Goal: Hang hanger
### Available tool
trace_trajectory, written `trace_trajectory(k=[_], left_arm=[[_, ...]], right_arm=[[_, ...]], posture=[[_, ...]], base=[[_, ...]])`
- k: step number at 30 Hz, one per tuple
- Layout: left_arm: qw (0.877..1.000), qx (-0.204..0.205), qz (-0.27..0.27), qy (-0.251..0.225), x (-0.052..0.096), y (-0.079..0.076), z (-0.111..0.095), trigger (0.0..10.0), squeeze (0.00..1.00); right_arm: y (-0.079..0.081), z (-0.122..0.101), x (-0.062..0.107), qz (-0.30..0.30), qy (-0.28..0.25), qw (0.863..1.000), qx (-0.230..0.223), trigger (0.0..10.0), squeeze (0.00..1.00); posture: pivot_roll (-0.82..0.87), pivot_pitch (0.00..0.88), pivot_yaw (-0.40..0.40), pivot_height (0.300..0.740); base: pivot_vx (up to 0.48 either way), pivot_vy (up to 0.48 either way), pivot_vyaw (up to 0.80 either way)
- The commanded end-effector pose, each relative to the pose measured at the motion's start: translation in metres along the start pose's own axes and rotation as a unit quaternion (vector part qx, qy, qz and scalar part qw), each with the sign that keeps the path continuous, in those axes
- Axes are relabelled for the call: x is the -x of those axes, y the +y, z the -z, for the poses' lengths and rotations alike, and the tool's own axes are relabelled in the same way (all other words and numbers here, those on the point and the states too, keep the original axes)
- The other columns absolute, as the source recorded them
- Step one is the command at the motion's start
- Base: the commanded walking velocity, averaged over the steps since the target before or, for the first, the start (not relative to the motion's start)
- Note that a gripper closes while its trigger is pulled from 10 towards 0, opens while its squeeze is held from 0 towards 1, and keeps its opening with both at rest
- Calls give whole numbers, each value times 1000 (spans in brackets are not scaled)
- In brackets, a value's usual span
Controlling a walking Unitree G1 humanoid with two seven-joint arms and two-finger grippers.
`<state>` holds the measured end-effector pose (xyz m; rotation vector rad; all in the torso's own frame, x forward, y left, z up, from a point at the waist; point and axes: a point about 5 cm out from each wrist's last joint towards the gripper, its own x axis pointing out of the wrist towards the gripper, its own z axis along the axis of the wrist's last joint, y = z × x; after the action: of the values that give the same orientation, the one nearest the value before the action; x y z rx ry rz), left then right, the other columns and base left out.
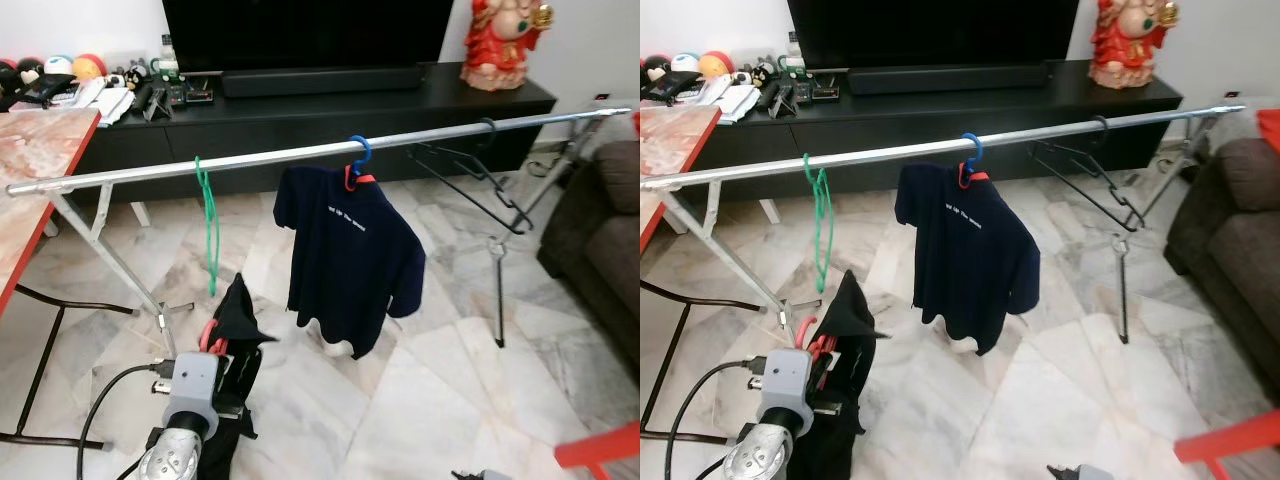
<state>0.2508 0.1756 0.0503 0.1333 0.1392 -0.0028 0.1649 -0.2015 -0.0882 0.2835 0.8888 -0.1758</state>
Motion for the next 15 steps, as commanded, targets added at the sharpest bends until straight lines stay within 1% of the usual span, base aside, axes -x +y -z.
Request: trace_trajectory(k=[1, 15], left_arm=[[1000, 5, 5, -15, 0, -1, -6, 10000, 0], [1000, 11, 18, -8, 0, -1, -6, 10000, 0]], right_arm=[[-2, 3, 1, 4, 6, 1000, -2, 10000, 0], [0, 2, 0, 2, 5, 1000, -3, 10000, 0]], posture=[[-18, 130, 11, 740], [-12, 129, 14, 740]], base=[[0, 0, 0], [0, 0, 0]])
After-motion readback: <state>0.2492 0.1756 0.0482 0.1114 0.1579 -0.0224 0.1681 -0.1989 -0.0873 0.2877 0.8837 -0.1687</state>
